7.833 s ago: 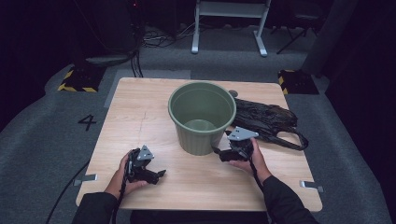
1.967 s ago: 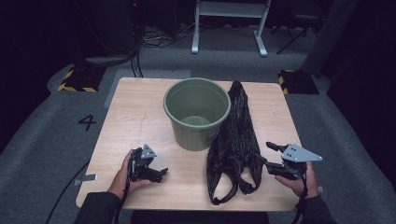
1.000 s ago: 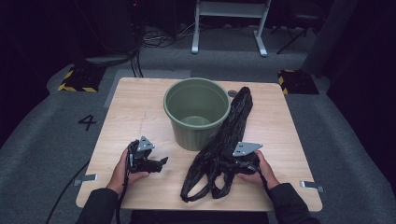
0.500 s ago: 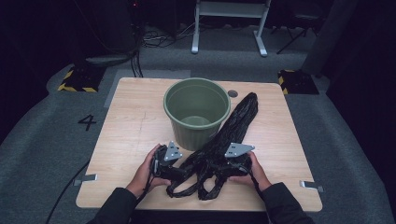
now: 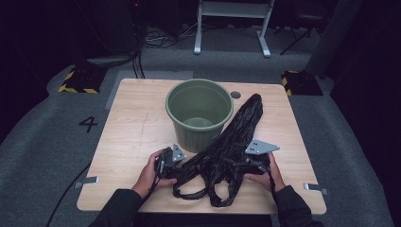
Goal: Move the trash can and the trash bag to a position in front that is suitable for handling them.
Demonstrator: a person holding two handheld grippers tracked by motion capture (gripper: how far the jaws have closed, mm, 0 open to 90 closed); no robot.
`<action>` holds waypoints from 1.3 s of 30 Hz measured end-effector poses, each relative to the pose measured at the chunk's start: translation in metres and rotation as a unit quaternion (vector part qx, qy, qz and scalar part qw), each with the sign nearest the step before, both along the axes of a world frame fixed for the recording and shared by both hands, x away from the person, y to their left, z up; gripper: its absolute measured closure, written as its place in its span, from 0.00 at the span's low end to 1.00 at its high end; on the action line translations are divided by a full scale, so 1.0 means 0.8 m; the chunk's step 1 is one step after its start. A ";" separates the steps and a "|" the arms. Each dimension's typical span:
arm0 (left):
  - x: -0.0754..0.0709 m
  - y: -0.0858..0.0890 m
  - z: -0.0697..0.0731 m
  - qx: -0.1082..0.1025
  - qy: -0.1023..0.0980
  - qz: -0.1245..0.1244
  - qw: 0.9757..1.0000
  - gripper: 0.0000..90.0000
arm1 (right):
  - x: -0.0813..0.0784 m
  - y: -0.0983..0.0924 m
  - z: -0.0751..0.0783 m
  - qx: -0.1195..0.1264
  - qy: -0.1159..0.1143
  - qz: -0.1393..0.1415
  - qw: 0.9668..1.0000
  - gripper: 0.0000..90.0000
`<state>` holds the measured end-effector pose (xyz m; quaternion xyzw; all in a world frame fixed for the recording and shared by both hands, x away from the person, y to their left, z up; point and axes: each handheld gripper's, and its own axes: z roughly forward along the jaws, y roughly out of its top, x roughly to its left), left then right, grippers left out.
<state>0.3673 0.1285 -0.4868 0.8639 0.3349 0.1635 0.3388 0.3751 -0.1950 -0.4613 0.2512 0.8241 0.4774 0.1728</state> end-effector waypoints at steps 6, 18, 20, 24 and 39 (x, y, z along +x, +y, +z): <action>0.032 0.018 0.006 -0.051 -0.029 0.049 0.997 0.33 | 0.003 -0.015 0.004 -0.001 -0.004 -0.017 1.000 0.32; 0.074 0.004 0.008 -0.044 -0.015 0.025 0.999 0.28 | 0.009 -0.065 0.005 -0.014 0.002 -0.062 0.998 0.33; 0.082 -0.001 0.008 -0.034 -0.012 0.022 0.999 0.27 | 0.012 -0.075 0.002 -0.023 0.005 -0.078 0.997 0.33; 0.096 -0.008 0.014 -0.025 -0.011 0.020 0.999 0.27 | 0.022 -0.089 -0.012 -0.030 0.040 -0.083 0.995 0.39; 0.051 0.026 0.061 -0.052 -0.031 0.006 0.998 0.24 | 0.027 -0.030 -0.032 -0.043 0.080 -0.004 0.996 0.52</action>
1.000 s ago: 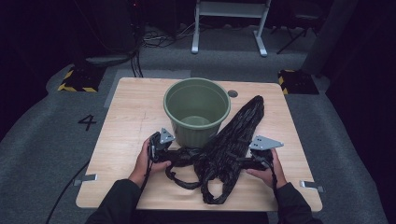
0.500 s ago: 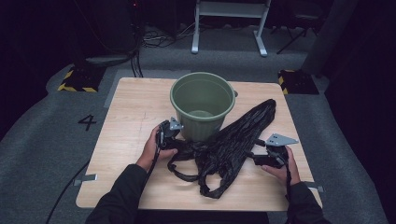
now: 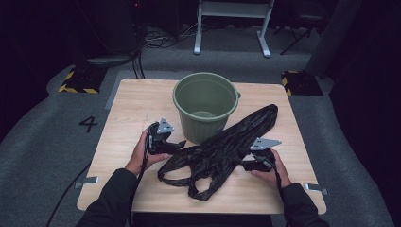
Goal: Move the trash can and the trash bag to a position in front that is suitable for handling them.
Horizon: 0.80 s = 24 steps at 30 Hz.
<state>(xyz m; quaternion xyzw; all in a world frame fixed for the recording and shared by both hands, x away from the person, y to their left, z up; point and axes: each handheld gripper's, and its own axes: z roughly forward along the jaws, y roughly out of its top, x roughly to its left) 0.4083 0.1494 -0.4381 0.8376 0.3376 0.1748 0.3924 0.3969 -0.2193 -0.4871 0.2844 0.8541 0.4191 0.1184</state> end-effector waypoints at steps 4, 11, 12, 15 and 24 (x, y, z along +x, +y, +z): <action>-0.016 -0.032 0.011 0.013 -0.007 -0.045 0.999 0.22 | 0.000 0.018 -0.002 -0.002 0.002 0.008 1.000 0.52; -0.025 -0.096 -0.002 0.050 0.015 -0.074 0.996 0.23 | -0.001 0.039 -0.008 -0.001 0.006 0.023 1.000 0.50; -0.024 -0.102 -0.007 0.056 0.017 -0.080 0.995 0.22 | 0.000 0.040 -0.008 0.004 0.006 0.020 1.000 0.50; -0.019 -0.118 -0.021 0.065 0.025 -0.069 0.995 0.23 | -0.002 0.035 -0.003 0.009 0.002 0.016 1.000 0.45; -0.007 -0.130 -0.060 0.090 0.070 -0.072 0.991 0.29 | -0.013 -0.034 0.022 0.018 -0.036 -0.035 0.999 0.39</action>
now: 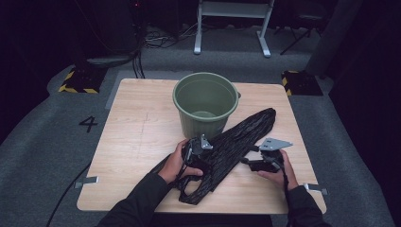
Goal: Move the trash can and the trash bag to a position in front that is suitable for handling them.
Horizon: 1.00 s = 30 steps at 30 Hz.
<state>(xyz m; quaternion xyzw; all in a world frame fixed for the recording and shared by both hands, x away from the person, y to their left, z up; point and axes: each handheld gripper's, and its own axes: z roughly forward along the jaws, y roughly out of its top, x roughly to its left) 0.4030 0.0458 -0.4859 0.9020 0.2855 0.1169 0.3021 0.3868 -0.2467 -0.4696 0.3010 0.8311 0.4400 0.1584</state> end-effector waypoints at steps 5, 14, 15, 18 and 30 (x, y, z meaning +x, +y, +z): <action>0.004 0.015 0.000 0.004 0.013 -0.004 1.000 0.41 | 0.006 -0.045 0.008 0.021 -0.015 -0.058 0.998 0.39; 0.004 0.055 0.003 0.007 0.024 -0.021 0.999 0.73 | 0.020 -0.085 -0.002 0.021 -0.003 -0.113 0.993 0.39; 0.003 0.058 0.003 0.008 0.022 -0.023 0.999 0.76 | 0.022 -0.086 -0.004 0.019 0.002 -0.118 0.993 0.39; -0.002 0.068 0.003 0.021 -0.003 -0.025 0.999 0.85 | 0.025 -0.086 -0.009 0.007 0.009 -0.118 0.993 0.39; -0.019 0.107 0.008 0.036 -0.082 -0.015 0.996 0.98 | 0.040 -0.077 -0.025 -0.011 0.032 -0.107 0.994 0.38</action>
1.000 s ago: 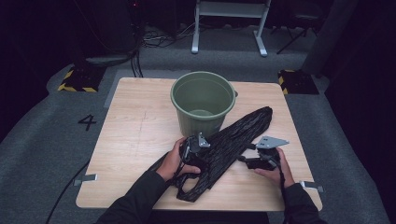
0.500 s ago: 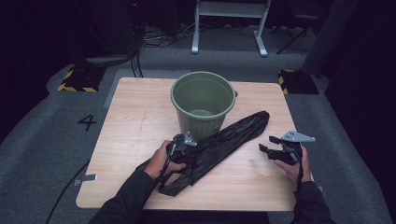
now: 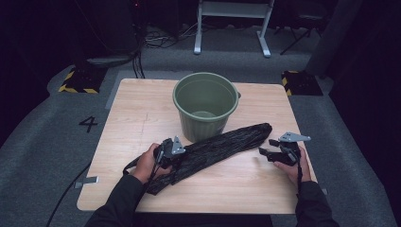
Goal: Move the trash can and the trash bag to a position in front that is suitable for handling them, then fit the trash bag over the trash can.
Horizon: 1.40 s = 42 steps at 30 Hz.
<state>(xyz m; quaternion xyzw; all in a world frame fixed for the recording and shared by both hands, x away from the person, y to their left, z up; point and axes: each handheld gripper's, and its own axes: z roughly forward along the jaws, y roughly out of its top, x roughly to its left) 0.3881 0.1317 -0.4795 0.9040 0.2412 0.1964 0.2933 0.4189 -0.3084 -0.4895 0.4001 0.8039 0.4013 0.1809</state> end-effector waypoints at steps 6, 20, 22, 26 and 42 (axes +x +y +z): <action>-0.011 0.023 0.006 -0.043 -0.020 0.010 0.999 0.98 | 0.006 0.004 -0.004 -0.011 0.007 0.002 1.000 0.37; -0.044 0.072 0.036 -0.101 -0.056 0.040 0.992 0.98 | 0.022 0.021 -0.015 -0.034 0.021 0.004 0.999 0.31; -0.046 0.074 0.039 -0.104 -0.063 0.043 0.992 0.98 | 0.022 0.023 -0.015 -0.037 0.020 0.002 0.999 0.30; -0.049 0.077 0.043 -0.106 -0.071 0.046 0.991 0.98 | 0.022 0.022 -0.016 -0.033 0.018 0.003 0.999 0.30; -0.052 0.090 0.060 -0.135 -0.098 0.052 0.985 0.98 | 0.022 0.022 -0.016 -0.033 0.017 -0.001 0.999 0.29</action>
